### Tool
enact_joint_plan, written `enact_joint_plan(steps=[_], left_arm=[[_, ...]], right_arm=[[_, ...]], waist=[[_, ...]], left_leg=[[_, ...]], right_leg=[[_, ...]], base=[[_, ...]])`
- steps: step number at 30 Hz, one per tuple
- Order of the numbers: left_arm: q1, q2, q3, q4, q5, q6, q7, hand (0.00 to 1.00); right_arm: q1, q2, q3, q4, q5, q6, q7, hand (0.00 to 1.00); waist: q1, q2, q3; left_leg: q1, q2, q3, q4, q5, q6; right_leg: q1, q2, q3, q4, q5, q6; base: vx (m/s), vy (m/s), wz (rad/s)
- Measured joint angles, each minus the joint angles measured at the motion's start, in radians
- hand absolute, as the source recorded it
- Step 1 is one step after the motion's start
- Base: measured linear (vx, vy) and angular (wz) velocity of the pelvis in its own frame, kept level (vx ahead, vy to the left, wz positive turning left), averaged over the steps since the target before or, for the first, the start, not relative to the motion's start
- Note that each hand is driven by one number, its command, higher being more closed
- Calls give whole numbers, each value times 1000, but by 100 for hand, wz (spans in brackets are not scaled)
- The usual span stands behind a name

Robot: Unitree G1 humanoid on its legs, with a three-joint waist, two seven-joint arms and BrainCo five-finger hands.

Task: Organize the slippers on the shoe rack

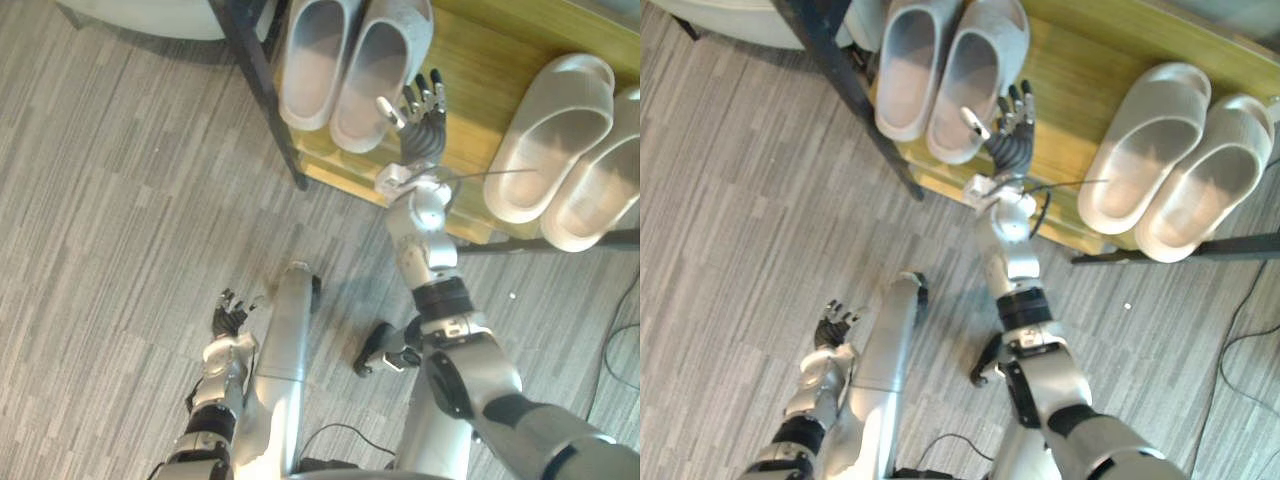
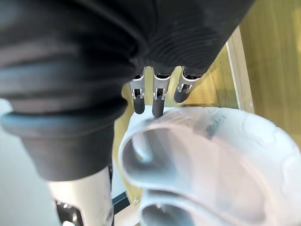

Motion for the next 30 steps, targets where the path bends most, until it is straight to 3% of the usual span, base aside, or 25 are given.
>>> enact_joint_plan(steps=[6, 13, 24, 30], left_arm=[[-5, 0, 0, 16, 0, 0, 0, 0], [-21, -6, 0, 31, -1, 0, 3, 0], [-23, -10, 0, 32, -3, 1, 5, 0], [-18, -8, 1, 27, -35, 1, 5, 0]], right_arm=[[-55, -4, -39, 52, 78, -7, -21, 0], [-134, -4, -67, 69, 64, -10, -56, 0], [-52, 2, -76, -33, -197, 68, -127, 0], [-26, -1, -117, -51, -207, 95, -126, 0]], waist=[[4, 7, 4], [11, 19, 10], [14, 19, 9], [11, 20, 9]], left_leg=[[-6, 1, -7, 1, 4, -4], [-5, 4, -8, 4, 4, -5], [29, 16, 19, 7, 0, 3], [36, 33, 23, 7, -1, 4]], right_leg=[[-1, 0, -10, 4, -1, -1], [-3, 0, -10, 12, -3, -7], [10, 3, 21, 14, -2, -9], [11, 16, 24, 8, 3, -18]], base=[[-6, 2, 2], [0, 0, 0], [-9, 5, -4], [-35, 0, -8]])
